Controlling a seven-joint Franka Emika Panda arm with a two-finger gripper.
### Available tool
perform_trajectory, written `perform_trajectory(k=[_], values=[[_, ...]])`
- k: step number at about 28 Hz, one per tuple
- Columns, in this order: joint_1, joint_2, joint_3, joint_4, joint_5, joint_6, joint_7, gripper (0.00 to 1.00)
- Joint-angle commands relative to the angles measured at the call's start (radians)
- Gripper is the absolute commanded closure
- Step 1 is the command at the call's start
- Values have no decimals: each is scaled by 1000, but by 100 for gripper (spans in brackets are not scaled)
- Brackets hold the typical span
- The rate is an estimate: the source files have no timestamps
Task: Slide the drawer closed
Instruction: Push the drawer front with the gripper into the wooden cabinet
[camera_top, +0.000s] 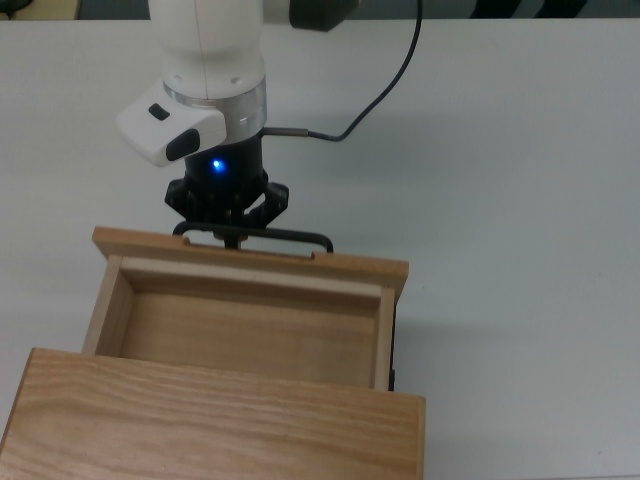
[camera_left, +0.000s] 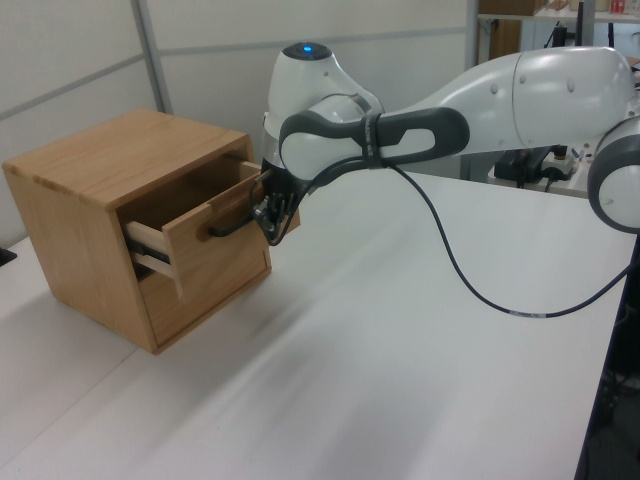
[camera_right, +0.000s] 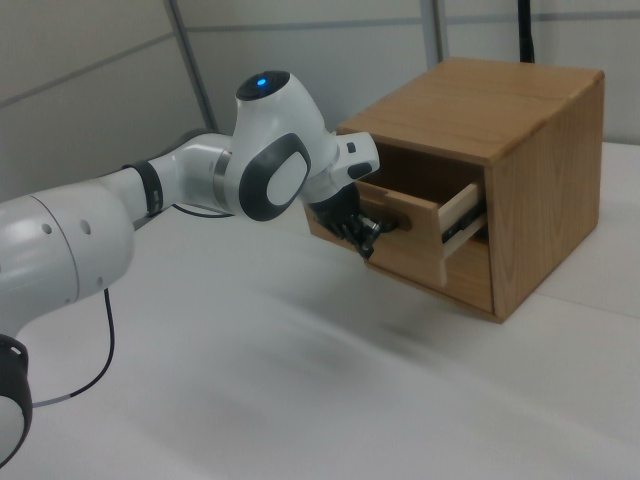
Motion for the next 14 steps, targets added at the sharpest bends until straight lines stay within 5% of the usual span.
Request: perform_trajectory(k=[1, 6, 14], values=[[11, 41, -7, 32, -29, 145, 28, 100], [11, 50, -7, 27, -33, 291, 21, 100], [7, 38, -18, 30, -33, 299, 21, 100]])
